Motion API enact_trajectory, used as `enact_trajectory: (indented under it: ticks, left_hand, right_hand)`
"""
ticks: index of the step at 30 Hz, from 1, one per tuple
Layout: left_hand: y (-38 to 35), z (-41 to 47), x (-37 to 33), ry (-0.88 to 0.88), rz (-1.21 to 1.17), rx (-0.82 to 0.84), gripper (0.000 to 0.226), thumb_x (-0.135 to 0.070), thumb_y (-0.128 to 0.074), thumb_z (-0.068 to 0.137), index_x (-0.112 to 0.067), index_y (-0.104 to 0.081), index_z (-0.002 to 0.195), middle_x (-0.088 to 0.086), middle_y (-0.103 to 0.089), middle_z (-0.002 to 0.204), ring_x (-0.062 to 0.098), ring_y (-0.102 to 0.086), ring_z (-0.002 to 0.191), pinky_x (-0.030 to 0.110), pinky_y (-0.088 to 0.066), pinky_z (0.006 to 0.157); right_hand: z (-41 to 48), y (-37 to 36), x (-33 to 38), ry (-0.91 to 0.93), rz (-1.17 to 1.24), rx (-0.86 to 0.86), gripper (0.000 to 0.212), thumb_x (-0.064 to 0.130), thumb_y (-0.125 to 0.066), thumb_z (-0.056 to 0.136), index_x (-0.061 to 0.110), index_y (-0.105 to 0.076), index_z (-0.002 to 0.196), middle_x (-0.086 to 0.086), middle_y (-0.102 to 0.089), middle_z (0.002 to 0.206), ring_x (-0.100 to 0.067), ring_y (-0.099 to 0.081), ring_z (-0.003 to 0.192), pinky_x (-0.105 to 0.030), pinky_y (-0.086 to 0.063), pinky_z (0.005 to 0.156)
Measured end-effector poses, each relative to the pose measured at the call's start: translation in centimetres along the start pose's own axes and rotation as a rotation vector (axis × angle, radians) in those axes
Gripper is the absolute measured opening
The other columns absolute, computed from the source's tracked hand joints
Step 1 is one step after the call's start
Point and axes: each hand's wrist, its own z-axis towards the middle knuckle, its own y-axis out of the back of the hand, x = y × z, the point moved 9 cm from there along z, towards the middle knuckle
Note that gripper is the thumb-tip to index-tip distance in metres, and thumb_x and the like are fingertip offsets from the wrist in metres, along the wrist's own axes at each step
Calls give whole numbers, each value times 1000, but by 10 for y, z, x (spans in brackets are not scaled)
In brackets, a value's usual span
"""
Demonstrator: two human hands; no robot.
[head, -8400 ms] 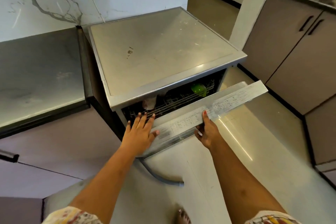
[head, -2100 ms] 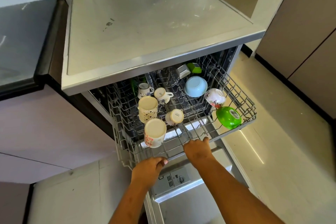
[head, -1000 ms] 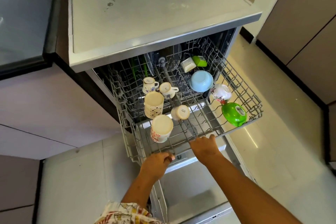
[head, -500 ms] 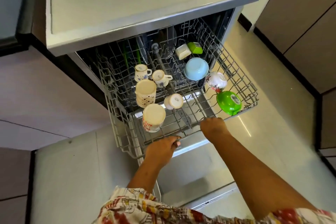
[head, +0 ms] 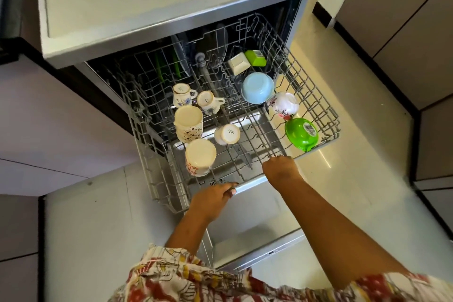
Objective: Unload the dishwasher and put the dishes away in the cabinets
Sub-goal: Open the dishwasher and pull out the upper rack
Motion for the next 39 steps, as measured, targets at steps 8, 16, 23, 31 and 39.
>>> enact_trajectory:
  ticks: [8, 16, 23, 31, 39]
  left_hand:
    - [-13, -26, -11, 23, 11, 19, 40, -41, -31, 100, -34, -42, 138, 4, -61, 127, 21, -59, 114, 39, -41, 103]
    - [-1, -32, -5, 96, -81, 103, 41, -37, -30, 101, -30, -39, 141, 8, -54, 135, 26, -53, 119, 37, -43, 100]
    - [61, -60, 3, 166, -261, -41, 39, -31, -37, 100, -18, -44, 137, 13, -49, 138, 30, -48, 124, 37, -40, 102]
    - [177, -110, 13, 172, -191, -261, 34, -22, -42, 98, -12, -51, 130, 10, -54, 134, 27, -52, 119, 32, -41, 97]
    - [316, -183, 53, 121, -276, -646, 38, -17, -44, 97, -5, -49, 133, 14, -53, 135, 27, -49, 123, 31, -37, 101]
  right_hand:
    - [-25, -20, 4, 26, -48, 71, 33, 10, -40, 97, 11, -52, 127, -8, -57, 129, -26, -53, 120, -36, -41, 100]
    - [-42, -9, 12, 16, 17, 144, 35, 9, -46, 94, 12, -51, 129, -7, -55, 131, -24, -50, 122, -34, -38, 102]
    - [-75, 51, 42, -7, 167, 97, 38, 3, -50, 91, 7, -51, 129, -12, -55, 132, -28, -51, 122, -36, -41, 99]
    - [-94, 184, 108, 125, 198, -78, 41, 13, -48, 93, 8, -45, 133, -12, -43, 138, -31, -44, 127, -43, -38, 102]
    - [-99, 319, 201, 210, 201, -297, 51, 12, -44, 96, 11, -30, 145, -10, -32, 146, -33, -29, 136, -55, -24, 111]
